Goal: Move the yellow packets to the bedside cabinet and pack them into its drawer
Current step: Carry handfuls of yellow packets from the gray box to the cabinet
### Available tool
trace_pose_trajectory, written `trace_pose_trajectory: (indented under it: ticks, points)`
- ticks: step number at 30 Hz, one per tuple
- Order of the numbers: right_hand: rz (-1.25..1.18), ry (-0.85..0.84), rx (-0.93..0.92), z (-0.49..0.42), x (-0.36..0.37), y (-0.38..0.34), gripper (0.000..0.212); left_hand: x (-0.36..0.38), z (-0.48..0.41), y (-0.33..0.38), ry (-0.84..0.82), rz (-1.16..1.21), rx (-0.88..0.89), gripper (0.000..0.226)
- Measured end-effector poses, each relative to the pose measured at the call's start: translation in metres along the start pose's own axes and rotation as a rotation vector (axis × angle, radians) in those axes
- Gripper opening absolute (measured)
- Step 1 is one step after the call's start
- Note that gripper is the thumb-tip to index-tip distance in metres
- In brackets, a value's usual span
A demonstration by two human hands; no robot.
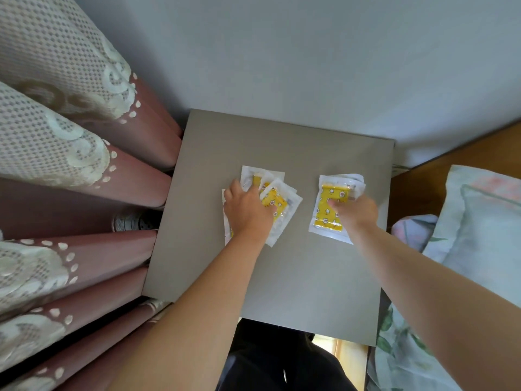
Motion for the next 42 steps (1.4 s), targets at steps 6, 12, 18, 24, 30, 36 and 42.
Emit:
trace_pose_trajectory:
  ticks: [6,12,18,24,30,36,42]
  points:
    - [0.016,-0.008,-0.052,-0.001,0.001,-0.002,0.022,0.002,-0.004,0.004,-0.020,-0.017,-0.050,0.048]
    - [-0.015,-0.040,-0.084,-0.002,0.000,-0.001,0.019,0.003,-0.002,0.022,-0.061,0.049,0.009,0.038]
    - [-0.048,-0.036,-0.082,-0.003,0.001,0.000,0.020,-0.002,-0.004,0.034,-0.070,-0.057,0.087,0.042]
    - [-0.048,-0.039,-0.071,-0.004,0.001,0.001,0.027,-0.002,0.001,0.042,-0.033,-0.056,0.191,0.079]
    - [-0.064,-0.049,-0.070,-0.005,0.000,0.000,0.027,0.003,0.010,0.041,-0.046,0.109,0.088,0.090]
    - [0.004,-0.049,-0.066,-0.003,-0.002,-0.002,0.028,0.007,0.019,0.035,-0.126,0.259,0.071,0.015]
    - [-0.060,-0.110,0.101,0.015,-0.010,-0.002,0.025,-0.019,0.037,-0.023,-0.170,0.731,-0.261,0.022]
Point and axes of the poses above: each hand's wrist, its own z-axis away from the middle knuckle, its own x-axis out of the palm, y = z × x, the point moved 4 cm from there along -z, towards the middle knuckle, and after that the axes turned 3 degrees about y, right-handed, at the moved point
